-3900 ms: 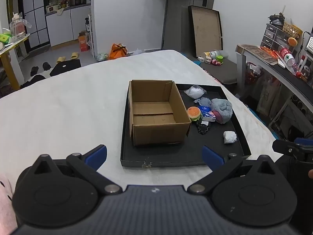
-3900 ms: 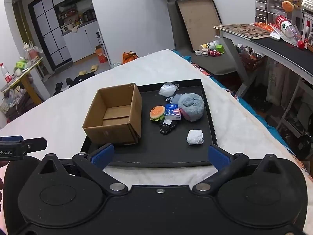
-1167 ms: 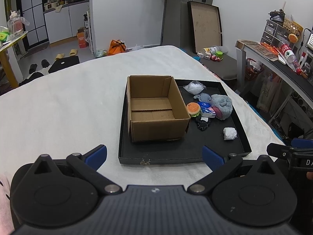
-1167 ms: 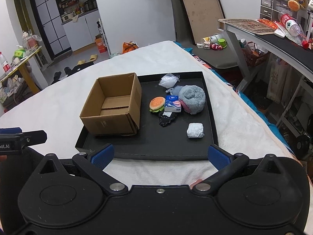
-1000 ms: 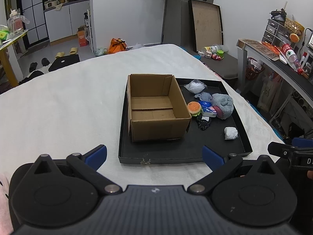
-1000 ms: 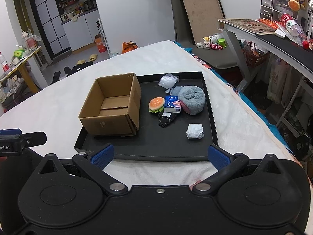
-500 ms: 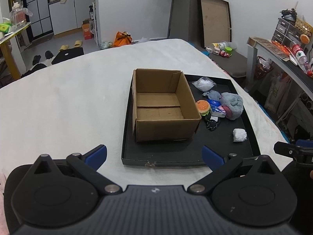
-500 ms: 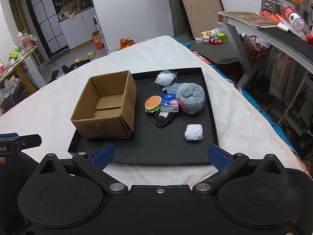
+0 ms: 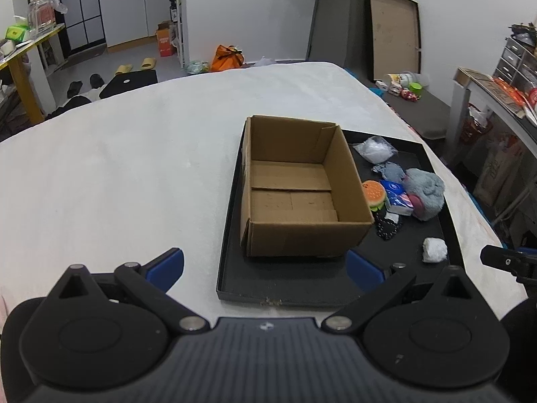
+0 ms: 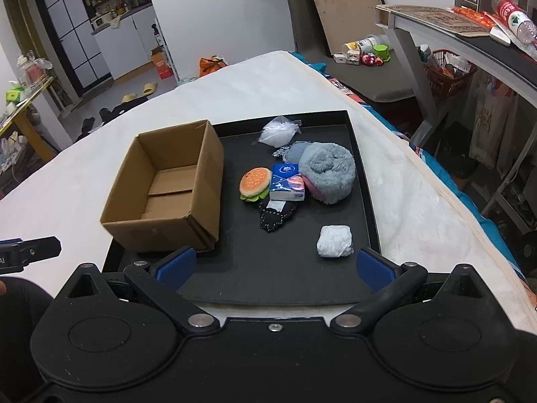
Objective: Organize soft objects
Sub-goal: 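Move the right tool to the grey plush and close on it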
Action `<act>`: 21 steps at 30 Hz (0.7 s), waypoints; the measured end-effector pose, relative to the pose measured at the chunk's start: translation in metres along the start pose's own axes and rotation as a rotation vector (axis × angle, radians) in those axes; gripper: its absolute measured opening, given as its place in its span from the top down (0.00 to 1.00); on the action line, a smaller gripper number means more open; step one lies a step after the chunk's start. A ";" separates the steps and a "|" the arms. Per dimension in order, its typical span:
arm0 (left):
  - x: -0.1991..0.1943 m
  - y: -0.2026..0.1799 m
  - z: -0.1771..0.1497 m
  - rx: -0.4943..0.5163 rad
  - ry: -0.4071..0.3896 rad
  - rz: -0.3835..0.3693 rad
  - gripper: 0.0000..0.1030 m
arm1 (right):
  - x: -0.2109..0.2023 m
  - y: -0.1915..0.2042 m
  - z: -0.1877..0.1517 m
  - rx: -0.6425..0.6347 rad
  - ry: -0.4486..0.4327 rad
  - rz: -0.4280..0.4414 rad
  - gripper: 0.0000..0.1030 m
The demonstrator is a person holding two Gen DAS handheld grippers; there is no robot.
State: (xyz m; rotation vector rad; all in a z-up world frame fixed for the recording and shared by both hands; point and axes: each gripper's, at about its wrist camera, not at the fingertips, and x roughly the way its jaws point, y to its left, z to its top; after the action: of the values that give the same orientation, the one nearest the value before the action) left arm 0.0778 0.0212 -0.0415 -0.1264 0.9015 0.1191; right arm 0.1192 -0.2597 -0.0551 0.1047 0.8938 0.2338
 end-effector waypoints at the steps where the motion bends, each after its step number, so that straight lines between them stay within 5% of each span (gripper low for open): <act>1: 0.002 0.000 0.002 -0.003 0.000 0.002 0.01 | 0.003 -0.001 0.002 0.004 0.000 0.000 0.00; 21: 0.051 0.005 0.026 -0.052 0.009 0.030 0.09 | 0.064 -0.025 0.042 0.067 0.002 -0.005 0.00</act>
State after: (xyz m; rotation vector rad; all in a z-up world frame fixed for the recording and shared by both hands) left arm 0.1280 0.0327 -0.0657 -0.1620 0.9094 0.1700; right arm 0.1945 -0.2681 -0.0818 0.1641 0.9040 0.1992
